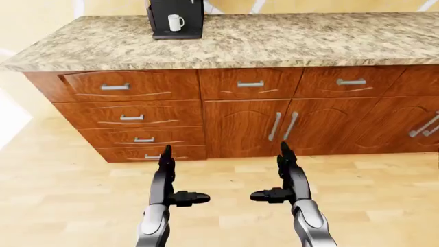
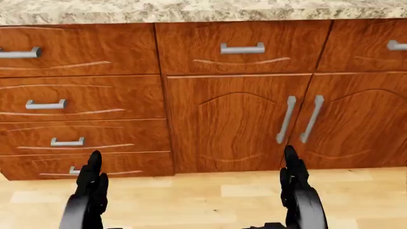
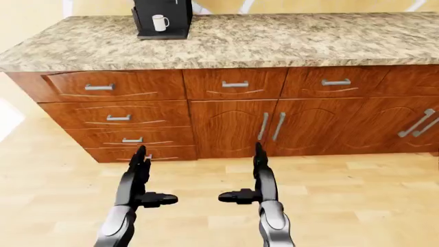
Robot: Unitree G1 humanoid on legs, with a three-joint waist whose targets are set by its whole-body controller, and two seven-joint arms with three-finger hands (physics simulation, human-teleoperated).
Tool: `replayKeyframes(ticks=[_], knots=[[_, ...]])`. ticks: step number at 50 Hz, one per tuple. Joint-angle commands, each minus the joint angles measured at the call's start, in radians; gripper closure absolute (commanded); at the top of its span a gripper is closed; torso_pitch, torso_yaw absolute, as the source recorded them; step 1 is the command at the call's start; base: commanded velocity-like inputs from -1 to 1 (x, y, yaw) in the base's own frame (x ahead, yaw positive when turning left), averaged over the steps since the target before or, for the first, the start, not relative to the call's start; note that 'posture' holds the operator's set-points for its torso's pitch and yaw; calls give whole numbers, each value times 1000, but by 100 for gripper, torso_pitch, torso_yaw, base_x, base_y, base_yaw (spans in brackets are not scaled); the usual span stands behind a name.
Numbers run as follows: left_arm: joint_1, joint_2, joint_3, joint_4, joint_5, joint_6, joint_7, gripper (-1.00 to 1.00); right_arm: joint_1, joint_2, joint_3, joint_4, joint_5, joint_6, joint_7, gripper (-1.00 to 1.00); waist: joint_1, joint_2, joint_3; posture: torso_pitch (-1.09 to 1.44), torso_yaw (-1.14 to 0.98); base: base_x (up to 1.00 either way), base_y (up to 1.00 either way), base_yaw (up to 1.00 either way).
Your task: Pick the mug from under the coffee machine dispenser and place it on the counter.
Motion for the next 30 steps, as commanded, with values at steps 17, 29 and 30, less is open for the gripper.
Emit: replayKeyframes(ticks=[17,29,30], knots=[[-97,39,57,-180,-33,32,-1,-100,-105,-47,-64,-282,44,142,23,-100,9,-5,-86,0,0,0,0,0],[-291,185,206,-391,-48,264,-23,-100,-302,-196,-211,-388,95,328,64,-100,7,-3,-90,0,0,0,0,0],[-300,193,215,-392,-53,273,-22,-100,-309,-206,-215,-384,92,331,69,-100,7,-3,-89,0,0,0,0,0]])
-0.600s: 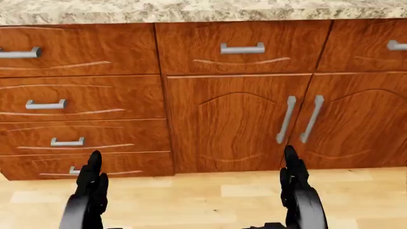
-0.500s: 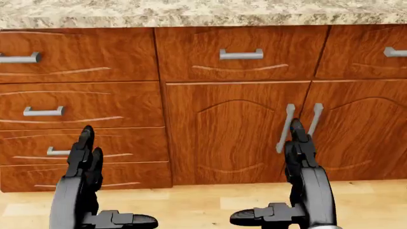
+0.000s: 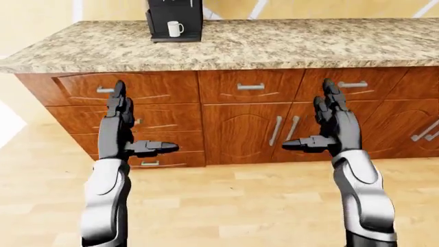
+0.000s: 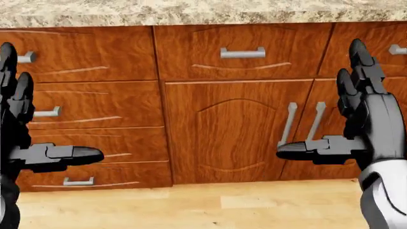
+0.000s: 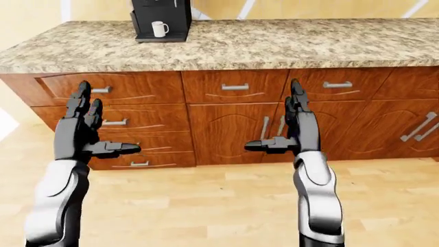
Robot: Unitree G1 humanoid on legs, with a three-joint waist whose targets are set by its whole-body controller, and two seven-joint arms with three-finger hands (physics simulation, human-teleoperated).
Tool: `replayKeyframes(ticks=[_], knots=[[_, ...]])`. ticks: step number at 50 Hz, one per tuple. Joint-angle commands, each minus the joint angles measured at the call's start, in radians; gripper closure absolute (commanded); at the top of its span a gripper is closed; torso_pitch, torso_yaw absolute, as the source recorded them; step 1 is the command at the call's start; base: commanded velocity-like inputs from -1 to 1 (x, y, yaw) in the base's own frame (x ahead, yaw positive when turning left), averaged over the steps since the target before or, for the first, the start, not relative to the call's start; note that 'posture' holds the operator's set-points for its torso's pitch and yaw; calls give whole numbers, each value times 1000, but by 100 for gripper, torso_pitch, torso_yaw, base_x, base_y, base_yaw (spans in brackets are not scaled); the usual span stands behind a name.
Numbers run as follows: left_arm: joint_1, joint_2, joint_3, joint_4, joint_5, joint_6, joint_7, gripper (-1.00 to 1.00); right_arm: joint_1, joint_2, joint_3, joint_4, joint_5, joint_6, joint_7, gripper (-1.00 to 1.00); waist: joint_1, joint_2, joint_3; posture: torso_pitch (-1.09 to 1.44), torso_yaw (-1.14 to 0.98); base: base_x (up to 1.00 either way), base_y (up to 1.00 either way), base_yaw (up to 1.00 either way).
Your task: Pick the mug from under the coffee machine dispenser and place it on the counter.
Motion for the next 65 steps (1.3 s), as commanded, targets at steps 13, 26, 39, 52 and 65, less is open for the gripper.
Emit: replayKeyframes(ticks=[13,26,39,52,65], knots=[[-232,200,109,-13,-78,99,42,-100,-255,-217,-111,42,75,68,-7,-100,-2,2,3,0,0,0,0,0],[-365,328,137,18,-120,148,65,-100,-376,-341,-130,84,130,88,-27,-100,-2,8,4,0,0,2,0,0],[-412,394,155,13,-165,188,89,-100,-425,-390,-132,72,145,110,-30,-100,-7,31,34,0,0,21,0,0],[-421,409,155,18,-162,185,96,-100,-439,-404,-132,68,146,119,-31,-100,11,-9,28,0,0,24,0,0],[-429,414,156,22,-166,188,102,-100,-444,-407,-132,62,142,132,-33,-100,-11,17,35,0,0,24,5,0]])
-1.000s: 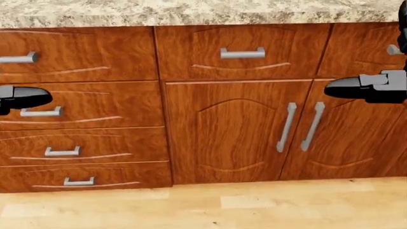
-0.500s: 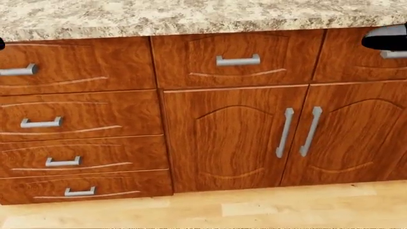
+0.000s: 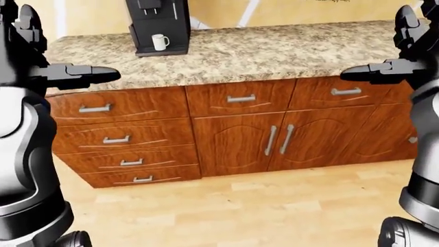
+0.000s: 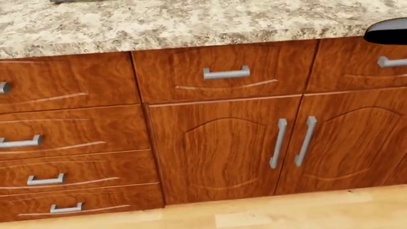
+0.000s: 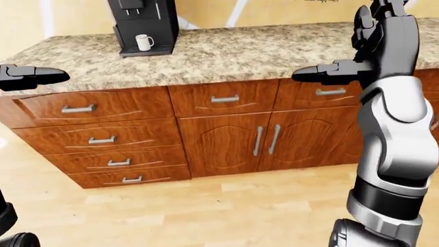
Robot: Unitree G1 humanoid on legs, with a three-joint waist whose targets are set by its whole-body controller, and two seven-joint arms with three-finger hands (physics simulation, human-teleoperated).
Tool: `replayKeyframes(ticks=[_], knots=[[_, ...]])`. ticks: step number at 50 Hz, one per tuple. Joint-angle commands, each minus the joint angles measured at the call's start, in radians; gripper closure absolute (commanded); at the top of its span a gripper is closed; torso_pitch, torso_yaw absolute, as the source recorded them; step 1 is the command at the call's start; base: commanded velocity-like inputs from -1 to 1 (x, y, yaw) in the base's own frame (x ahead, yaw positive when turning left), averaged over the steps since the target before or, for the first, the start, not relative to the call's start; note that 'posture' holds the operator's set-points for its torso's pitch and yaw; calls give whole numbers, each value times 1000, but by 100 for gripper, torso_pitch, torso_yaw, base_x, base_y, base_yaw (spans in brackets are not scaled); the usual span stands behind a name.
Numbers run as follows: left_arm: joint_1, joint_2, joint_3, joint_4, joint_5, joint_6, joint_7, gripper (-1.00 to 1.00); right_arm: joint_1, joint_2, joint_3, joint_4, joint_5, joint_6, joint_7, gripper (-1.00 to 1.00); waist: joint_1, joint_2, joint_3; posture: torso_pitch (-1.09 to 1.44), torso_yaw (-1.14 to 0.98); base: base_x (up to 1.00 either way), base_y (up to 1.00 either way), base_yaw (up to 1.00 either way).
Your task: Pick the mug from under the coffee machine dispenser and place it on the counter.
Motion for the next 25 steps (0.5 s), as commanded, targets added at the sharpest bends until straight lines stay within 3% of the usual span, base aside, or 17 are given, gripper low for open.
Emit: replayKeyframes(ticks=[1,3,4,5,6,9,12,14,15,16,17,19,21,25], knots=[[-20,17,15,-14,4,-23,5,-100,-28,-11,-1,-26,2,-21,0,-100,3,0,-20,0,0,24,9,0],[-20,18,16,-15,3,-21,6,-100,-29,-11,-2,-28,3,-19,1,-100,-4,54,-37,0,0,24,10,0],[-20,17,15,-13,3,-24,7,-100,-30,-11,-3,-27,4,-18,0,-100,-9,58,-50,0,0,25,10,0],[-20,16,12,-11,5,-26,6,-100,-30,-10,-4,-27,6,-16,-1,-100,5,41,-31,0,0,24,11,0],[-22,17,13,-12,4,-25,6,-100,-31,-10,-5,-27,8,-14,-2,-100,1,52,-23,0,0,23,14,0],[-20,18,15,-12,3,-23,6,-100,-35,-11,-6,-29,15,-9,-7,-100,13,11,-27,0,0,24,20,0],[-19,19,16,-12,3,-24,5,-100,-34,-13,-4,-28,16,-9,-8,-100,21,-30,-14,0,0,24,22,0],[-21,20,16,-12,3,-22,6,-100,-35,-14,-4,-27,17,-10,-7,-100,26,-72,-20,0,0,24,23,0],[-21,20,16,-13,2,-22,6,-100,-34,-15,-5,-26,17,-10,-7,-100,26,-109,-35,0,0,24,23,0],[-21,20,15,-14,2,-20,6,-100,-34,-15,-5,-25,18,-11,-7,-100,15,-67,-25,0,0,23,23,0],[-22,20,15,-15,2,-20,7,-100,-35,-16,-5,-25,18,-11,-7,-100,21,-91,-29,0,0,24,23,0],[-22,20,14,-15,2,-19,7,-100,-37,-17,-5,-24,19,-10,-8,-100,11,-85,-37,0,0,25,22,0],[-20,18,14,-14,4,-22,7,-100,-36,-17,-5,-22,19,-13,-8,-100,10,-72,-34,0,0,24,22,0],[-21,19,14,-14,4,-21,6,-100,-35,-19,-6,-22,20,-14,-7,-100,0,-19,-21,0,0,24,23,0]])
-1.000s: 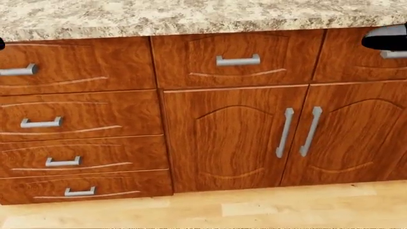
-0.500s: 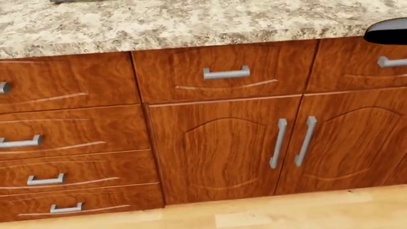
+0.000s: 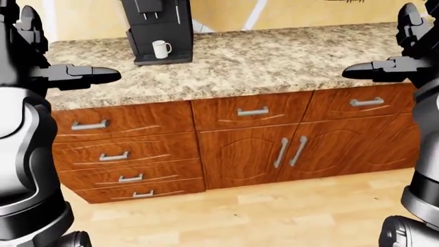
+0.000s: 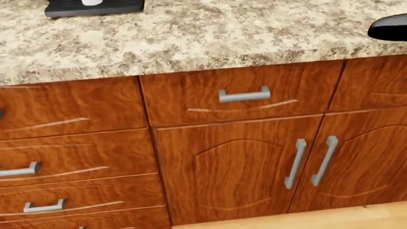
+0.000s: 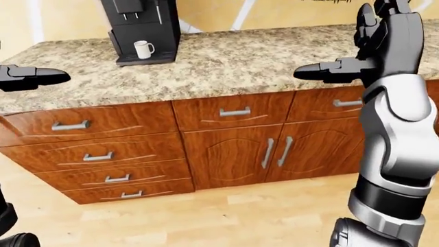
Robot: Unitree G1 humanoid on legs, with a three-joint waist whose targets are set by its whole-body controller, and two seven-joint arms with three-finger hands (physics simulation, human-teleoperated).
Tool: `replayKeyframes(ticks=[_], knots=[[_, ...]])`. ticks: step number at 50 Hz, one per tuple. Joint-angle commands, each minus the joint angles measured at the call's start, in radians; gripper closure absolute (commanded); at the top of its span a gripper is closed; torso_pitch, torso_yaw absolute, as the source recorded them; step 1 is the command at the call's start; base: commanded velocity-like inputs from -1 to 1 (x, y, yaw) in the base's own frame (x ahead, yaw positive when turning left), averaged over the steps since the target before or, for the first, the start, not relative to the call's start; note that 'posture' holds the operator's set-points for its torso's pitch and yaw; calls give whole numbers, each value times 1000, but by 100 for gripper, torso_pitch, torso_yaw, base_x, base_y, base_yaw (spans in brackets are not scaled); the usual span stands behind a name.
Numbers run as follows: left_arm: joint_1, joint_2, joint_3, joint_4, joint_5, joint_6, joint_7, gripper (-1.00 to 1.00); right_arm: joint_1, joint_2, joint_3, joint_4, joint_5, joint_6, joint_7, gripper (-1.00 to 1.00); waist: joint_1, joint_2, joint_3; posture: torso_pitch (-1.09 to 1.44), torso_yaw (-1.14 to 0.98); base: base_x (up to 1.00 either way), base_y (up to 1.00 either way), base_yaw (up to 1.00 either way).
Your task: Pick the mug from under the coffee machine dispenser and place it on the counter.
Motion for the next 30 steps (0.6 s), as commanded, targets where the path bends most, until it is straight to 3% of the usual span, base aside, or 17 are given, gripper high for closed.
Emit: replayKeyframes(ticks=[1,3,4,5,6,15,18,19,21,24,27,29,30], knots=[[-22,18,17,-17,4,-22,5,-100,-27,-11,0,-25,4,-20,2,-100,3,5,-20,0,0,24,22,0],[-19,18,19,-16,4,-24,4,-100,-28,-12,-1,-27,5,-17,1,-100,3,81,-44,0,0,24,23,0],[-20,19,19,-15,4,-24,4,-100,-28,-12,-1,-27,6,-17,1,-100,11,37,-33,0,0,24,23,0],[-20,19,18,-16,4,-23,3,-100,-29,-12,-1,-28,7,-16,0,-100,8,54,-24,0,0,24,23,0],[-20,19,19,-16,4,-23,3,-100,-29,-12,-1,-28,7,-15,0,-100,16,47,-23,0,0,25,23,0],[-20,20,20,-21,2,-18,3,-100,-31,-16,-6,-27,15,-10,-4,-100,34,-44,-23,0,0,24,17,0],[-21,20,19,-21,2,-19,3,-100,-27,-16,-4,-27,14,-13,-4,-100,42,-88,-44,0,0,24,8,0],[-22,20,19,-21,1,-18,3,-100,-28,-16,-4,-26,14,-13,-5,-100,32,-64,-31,0,0,24,7,0],[-24,21,19,-21,1,-17,4,-100,-32,-18,-4,-24,16,-12,-5,-100,29,-84,-21,0,0,24,7,0],[-26,22,19,-22,0,-14,5,-100,-34,-18,-5,-21,18,-12,-7,-100,20,-61,-29,0,0,24,3,0],[-28,23,17,-20,1,-15,5,-100,-35,-21,-8,-13,25,-11,-10,-100,11,-22,-10,0,0,24,1,0],[-27,22,17,-20,1,-15,6,-100,-33,-20,-7,-14,27,-11,-12,-100,6,17,-17,0,0,24,2,0],[-27,22,17,-21,1,-15,6,-100,-33,-20,-7,-13,29,-10,-13,-100,5,55,-33,0,0,24,2,0]])
